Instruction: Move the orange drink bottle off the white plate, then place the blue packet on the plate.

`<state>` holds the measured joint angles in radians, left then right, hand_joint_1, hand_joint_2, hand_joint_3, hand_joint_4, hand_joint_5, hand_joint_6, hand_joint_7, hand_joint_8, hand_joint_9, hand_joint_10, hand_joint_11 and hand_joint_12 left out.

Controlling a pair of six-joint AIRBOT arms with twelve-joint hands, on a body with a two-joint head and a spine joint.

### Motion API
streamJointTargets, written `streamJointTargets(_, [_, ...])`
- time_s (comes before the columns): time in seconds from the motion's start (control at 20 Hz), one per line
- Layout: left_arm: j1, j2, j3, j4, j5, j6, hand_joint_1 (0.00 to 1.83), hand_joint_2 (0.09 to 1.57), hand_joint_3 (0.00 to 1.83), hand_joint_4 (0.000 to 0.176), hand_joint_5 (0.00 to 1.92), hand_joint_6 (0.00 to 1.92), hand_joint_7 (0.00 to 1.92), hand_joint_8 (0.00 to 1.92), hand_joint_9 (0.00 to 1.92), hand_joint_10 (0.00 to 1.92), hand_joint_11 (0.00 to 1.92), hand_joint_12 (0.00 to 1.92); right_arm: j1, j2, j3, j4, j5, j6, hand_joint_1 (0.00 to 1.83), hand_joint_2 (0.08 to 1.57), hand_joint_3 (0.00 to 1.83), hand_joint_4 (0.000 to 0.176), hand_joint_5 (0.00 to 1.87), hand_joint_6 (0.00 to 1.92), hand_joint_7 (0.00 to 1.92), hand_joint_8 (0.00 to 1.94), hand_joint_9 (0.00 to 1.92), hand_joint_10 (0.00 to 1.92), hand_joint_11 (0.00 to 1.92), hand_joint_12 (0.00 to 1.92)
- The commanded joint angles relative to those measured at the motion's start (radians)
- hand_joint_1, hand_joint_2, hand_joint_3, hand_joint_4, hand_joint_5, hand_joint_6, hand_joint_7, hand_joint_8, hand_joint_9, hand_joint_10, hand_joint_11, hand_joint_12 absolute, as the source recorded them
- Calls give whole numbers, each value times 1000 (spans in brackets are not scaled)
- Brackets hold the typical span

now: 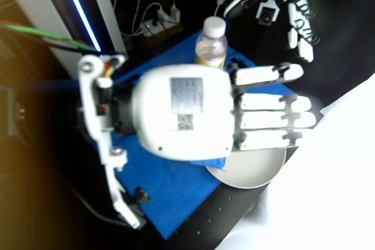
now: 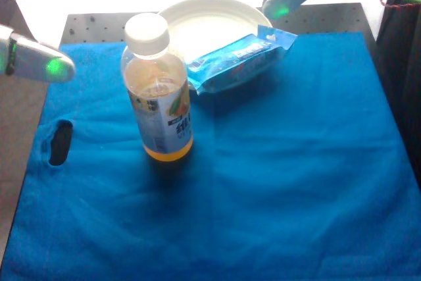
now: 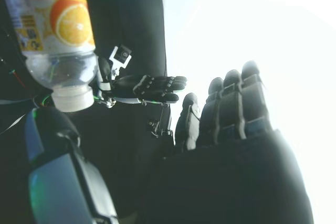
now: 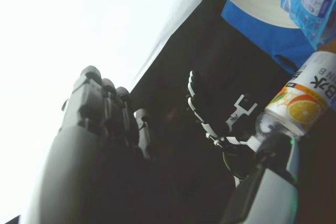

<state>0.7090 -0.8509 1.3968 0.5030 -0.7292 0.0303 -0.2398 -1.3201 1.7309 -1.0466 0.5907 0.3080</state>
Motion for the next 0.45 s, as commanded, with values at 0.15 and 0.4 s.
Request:
streamJointTargets(0.15, [18, 25, -10, -147, -120, 41, 466, 708, 12, 176, 0, 0, 0, 0, 0, 0, 0, 0, 10, 47, -62, 101, 60, -39, 867, 606, 14, 176, 0, 0, 54, 7, 0, 0, 7, 3])
streamJointTargets(0.4, [34, 37, -25, -183, -147, 70, 410, 715, 13, 176, 0, 0, 0, 0, 0, 0, 2, 1, -40, 81, -97, 162, 118, -42, 877, 598, 2, 176, 0, 0, 84, 11, 45, 10, 143, 64])
